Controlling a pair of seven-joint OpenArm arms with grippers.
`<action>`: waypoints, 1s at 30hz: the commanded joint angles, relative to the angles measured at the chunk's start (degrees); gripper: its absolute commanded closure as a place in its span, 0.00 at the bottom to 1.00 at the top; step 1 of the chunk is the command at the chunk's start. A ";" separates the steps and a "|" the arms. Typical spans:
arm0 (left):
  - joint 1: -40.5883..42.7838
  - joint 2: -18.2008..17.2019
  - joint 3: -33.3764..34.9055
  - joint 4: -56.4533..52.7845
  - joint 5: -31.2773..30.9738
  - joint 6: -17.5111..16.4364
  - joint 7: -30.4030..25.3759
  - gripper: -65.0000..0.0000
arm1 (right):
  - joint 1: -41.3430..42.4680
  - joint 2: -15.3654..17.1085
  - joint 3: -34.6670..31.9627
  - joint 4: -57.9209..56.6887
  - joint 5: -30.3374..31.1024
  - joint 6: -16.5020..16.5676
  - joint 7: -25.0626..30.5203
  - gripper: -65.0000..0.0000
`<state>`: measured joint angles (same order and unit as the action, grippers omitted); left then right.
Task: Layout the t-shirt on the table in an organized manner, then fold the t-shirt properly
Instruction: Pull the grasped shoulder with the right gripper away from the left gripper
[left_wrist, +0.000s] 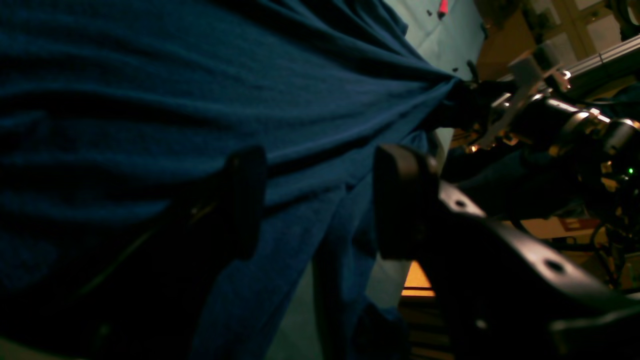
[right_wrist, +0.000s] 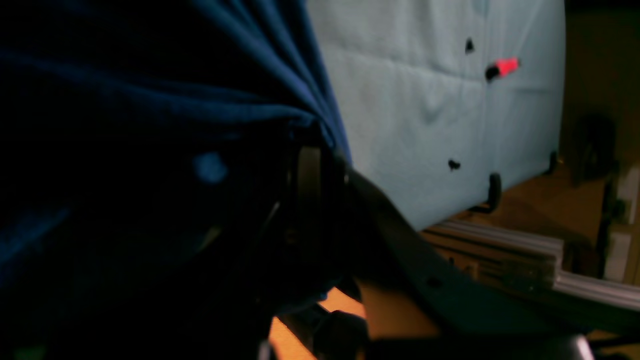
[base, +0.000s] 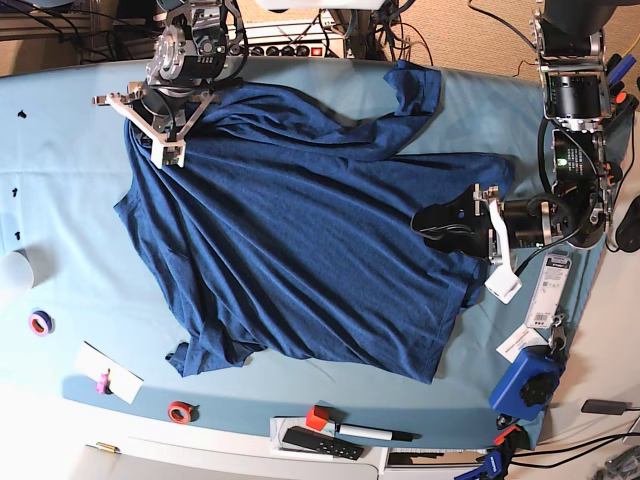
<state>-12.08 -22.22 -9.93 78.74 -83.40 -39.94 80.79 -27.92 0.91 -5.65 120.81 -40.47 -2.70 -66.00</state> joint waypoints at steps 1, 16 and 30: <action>-1.25 -0.63 -0.33 0.83 -1.60 -0.06 -0.79 0.46 | 0.00 0.50 0.13 1.14 -0.98 0.04 0.37 0.93; -1.27 -0.83 -0.33 0.83 2.86 -0.06 -0.79 0.46 | 0.00 9.27 16.46 1.14 7.39 -1.14 1.64 0.48; 2.01 -13.84 -0.35 0.76 13.18 1.99 -0.79 0.46 | 0.48 9.27 42.27 1.14 45.66 14.95 11.61 0.48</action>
<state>-9.34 -35.05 -9.87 78.76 -69.19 -38.00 80.31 -27.57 9.50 36.27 120.88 5.78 12.73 -55.96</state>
